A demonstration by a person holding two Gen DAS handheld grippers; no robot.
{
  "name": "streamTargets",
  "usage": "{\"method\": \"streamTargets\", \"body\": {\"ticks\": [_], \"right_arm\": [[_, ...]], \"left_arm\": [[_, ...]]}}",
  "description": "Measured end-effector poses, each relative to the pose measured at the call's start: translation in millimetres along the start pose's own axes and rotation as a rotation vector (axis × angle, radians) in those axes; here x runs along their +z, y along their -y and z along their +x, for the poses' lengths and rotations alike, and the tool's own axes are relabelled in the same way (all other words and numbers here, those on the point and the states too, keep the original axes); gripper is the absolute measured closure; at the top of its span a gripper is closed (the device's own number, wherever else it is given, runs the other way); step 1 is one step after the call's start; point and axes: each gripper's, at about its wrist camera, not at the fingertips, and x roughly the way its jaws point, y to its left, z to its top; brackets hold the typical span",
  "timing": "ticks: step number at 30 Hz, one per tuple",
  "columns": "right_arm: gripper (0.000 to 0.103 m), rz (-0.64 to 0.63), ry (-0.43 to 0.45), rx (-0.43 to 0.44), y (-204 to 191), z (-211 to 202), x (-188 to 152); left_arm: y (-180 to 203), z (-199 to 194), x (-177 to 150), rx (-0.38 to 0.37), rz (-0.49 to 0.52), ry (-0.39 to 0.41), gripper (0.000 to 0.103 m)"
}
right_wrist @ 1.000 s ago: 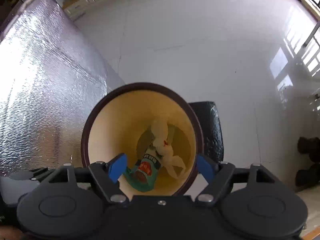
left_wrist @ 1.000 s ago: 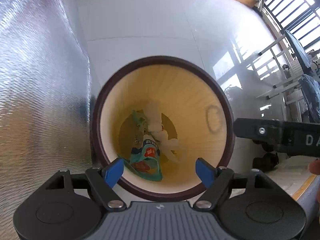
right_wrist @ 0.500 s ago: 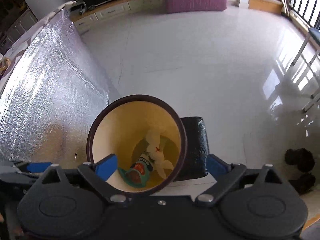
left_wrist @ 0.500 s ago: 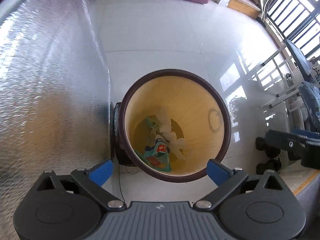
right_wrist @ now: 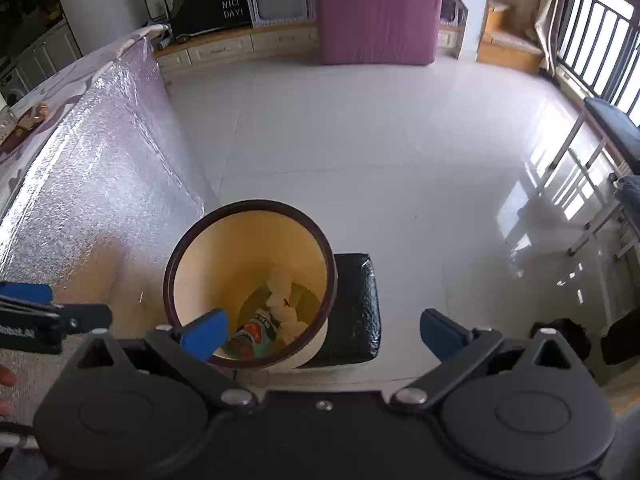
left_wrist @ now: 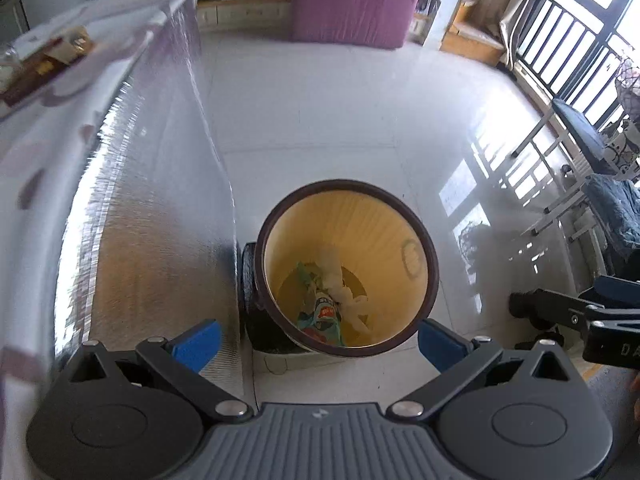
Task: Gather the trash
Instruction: 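Withdraw both open grippers from the wastebasket back toward the table, then grasp the white tissue with the left gripper while the right gripper grasps the gold can tab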
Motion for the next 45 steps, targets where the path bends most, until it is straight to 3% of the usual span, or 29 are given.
{"method": "streamTargets", "body": {"ticks": [12, 25, 37, 45], "right_arm": [[0.000, -0.019, 0.144, -0.017, -14, -70, -37], [0.000, -0.037, 0.291, 0.006, -42, -136, -77], [0.000, -0.140, 0.448, 0.163, -132, -164, -74], [0.000, -0.247, 0.500, 0.269, -221, -152, -52]], "left_arm": [[-10, -73, -45, -0.023, -0.013, 0.154, 0.000], [-41, -159, -89, 0.007, -0.064, 0.361, 0.000], [-121, -221, -129, 0.139, -0.210, 0.491, 0.000], [-188, -225, -149, 0.181, -0.349, 0.513, 0.000]]}}
